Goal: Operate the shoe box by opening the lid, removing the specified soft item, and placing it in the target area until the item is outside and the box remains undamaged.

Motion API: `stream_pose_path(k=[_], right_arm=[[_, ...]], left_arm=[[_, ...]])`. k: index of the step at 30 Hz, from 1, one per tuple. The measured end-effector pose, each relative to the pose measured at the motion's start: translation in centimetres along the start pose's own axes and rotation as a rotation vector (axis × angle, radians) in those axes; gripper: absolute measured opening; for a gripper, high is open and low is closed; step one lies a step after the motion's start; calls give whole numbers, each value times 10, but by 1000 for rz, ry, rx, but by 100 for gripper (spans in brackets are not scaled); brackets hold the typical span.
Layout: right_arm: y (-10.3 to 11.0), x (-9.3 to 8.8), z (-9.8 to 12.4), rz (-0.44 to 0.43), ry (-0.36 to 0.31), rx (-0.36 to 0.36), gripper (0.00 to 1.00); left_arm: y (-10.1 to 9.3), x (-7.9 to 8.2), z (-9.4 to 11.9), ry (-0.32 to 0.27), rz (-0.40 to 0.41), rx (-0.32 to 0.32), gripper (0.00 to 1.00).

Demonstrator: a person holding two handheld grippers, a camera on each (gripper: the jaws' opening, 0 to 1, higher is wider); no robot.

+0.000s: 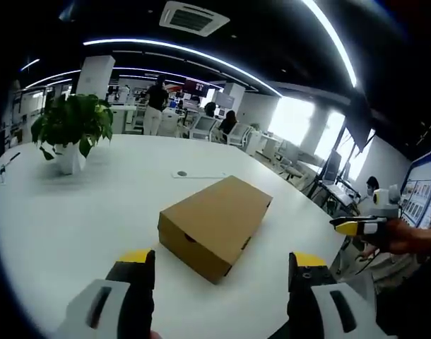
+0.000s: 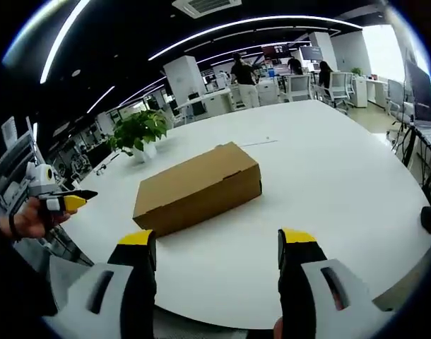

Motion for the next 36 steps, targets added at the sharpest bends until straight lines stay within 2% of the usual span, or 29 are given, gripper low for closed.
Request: stream_pose_path(k=[36], right_arm=[[-1,1,-1,-3,10,-2,66]], left_arm=[[1,1,3,-3,7,2,80]])
Point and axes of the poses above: the point that each gripper's makers call its tool centre point, and the gripper's own axes: z roughly backward along the fingers, y roughly to its left, x roughly out of its top, the point moved 9 cm from there along z, roughly backward along the fingers, and after that the axes turned 10 degrees about z, right-handed, at the moved point
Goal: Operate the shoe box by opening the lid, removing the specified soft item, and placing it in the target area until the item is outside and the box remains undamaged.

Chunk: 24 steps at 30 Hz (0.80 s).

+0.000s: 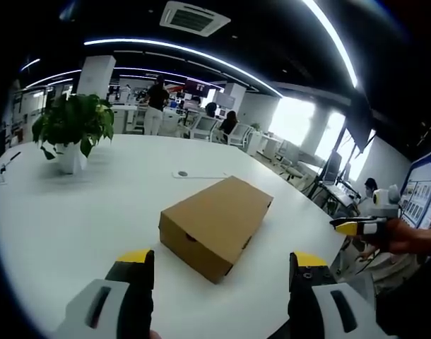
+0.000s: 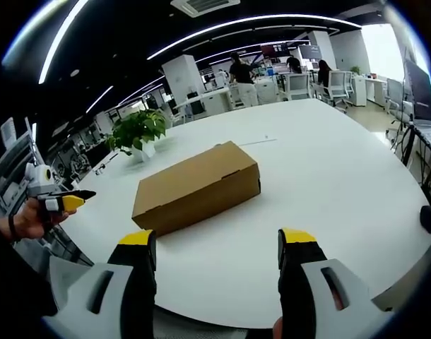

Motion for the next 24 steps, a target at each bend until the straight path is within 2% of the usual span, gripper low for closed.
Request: stream_pose_path(k=[10,13,24], right_arm=[[0,-4,-4,-1,16,6,66],[1,-3,-6,-5,22,18,61],[-9,-3,-10,-12,16,17,64]], left_arm=[[7,-1,0,4,6,8,80],[8,0,-1,1,8,11,80],[-1,0,-14,12,2,-2,80]])
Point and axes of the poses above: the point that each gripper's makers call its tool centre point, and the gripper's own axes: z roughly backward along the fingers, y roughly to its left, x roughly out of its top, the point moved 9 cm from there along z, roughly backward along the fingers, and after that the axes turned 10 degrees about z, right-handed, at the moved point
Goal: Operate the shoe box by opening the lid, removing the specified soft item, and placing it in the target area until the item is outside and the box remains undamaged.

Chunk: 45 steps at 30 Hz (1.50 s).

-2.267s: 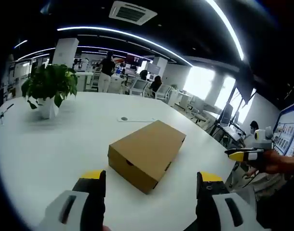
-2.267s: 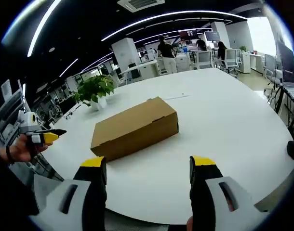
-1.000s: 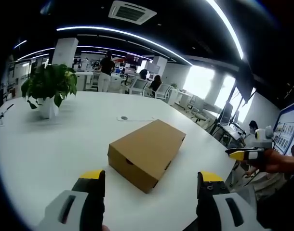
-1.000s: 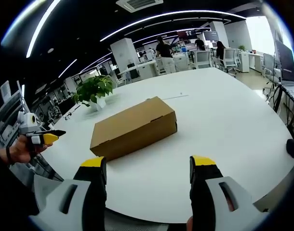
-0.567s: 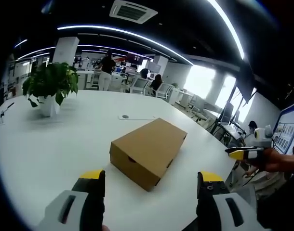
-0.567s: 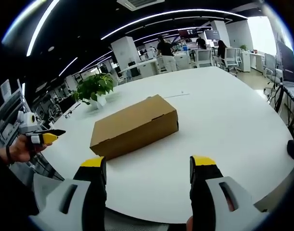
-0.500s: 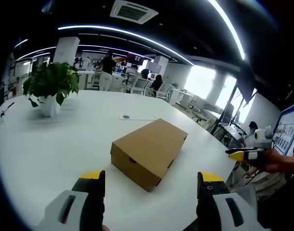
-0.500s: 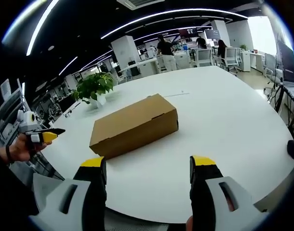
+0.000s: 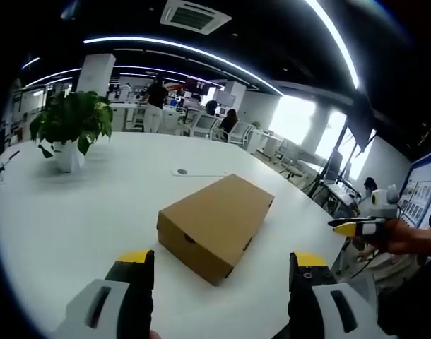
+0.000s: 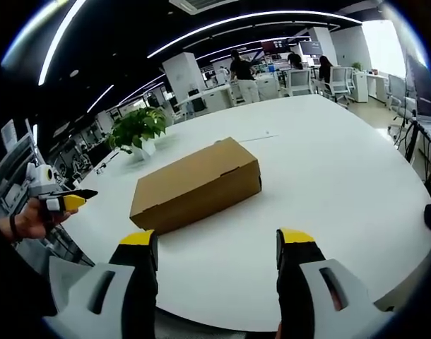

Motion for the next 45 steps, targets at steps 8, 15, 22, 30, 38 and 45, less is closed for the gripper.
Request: stream_pose_path(k=[8,15,22,30,38,45], right_arm=[[-8,2,-9,6,1,11,65],[-13,5,-23,14,4,32,65],[-26,15,-44,24,0,46,65],[-35,34,-79,49,-9,85,65],[-47,53,-122,63,3,119,66],[-64,59,-148,53,29,112,66]], left_arm=[[-2,-3,-5,10,0,5,80],[1,-9,-8,17,10,21,80],[1,-17,-20,38,21,24,80],[-6,-19,-45,38,34,11,79],[-10,-29,-69,41,60,18,78],[-4,-37,-84,57,73,46,78]])
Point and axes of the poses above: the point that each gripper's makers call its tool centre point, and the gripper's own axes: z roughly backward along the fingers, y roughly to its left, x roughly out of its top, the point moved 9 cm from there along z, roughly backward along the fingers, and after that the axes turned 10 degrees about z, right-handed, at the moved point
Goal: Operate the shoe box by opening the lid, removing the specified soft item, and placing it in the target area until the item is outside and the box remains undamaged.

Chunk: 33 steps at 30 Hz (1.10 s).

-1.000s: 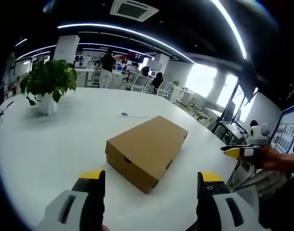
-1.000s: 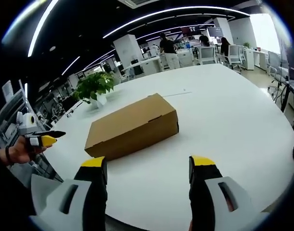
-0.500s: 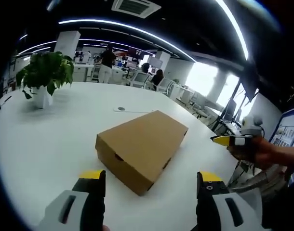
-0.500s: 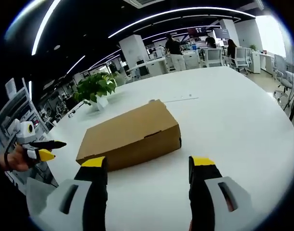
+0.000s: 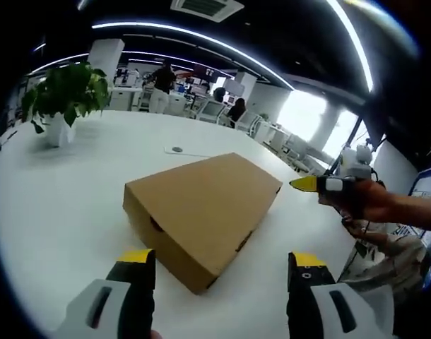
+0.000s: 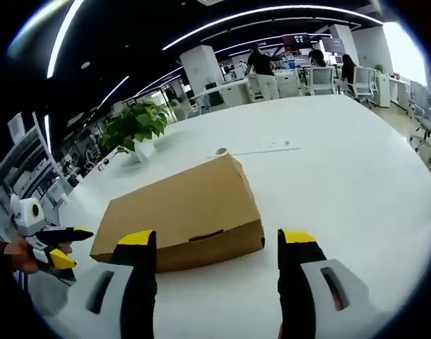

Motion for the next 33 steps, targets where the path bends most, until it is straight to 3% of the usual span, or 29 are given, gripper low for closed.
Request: stream_pose_path(k=[8,14,15,20,22,25,26,33], right_arm=[[-8,3,-21,-14,30,15,64],[-3,4,-32,-16,40,41,60],[-1,4,-33,-10,43,53,55],[0,1,-35,145,90,5,51],[3,1,-36,128,84,11,52],[7,0,-36,116,83,16,48],[10,0,-37,114,84,20,48],[33,-2,-42,103,81,40,44]], left_arm=[[9,-2,-16,2,25,42,77],[19,-1,-21,21,-7,62,72],[21,-1,-22,25,-10,64,72],[26,0,-23,43,-44,81,64],[26,0,-24,46,-54,74,62],[24,1,-22,43,-72,65,52],[28,2,-21,36,-84,104,52],[50,7,-1,50,-97,92,50]])
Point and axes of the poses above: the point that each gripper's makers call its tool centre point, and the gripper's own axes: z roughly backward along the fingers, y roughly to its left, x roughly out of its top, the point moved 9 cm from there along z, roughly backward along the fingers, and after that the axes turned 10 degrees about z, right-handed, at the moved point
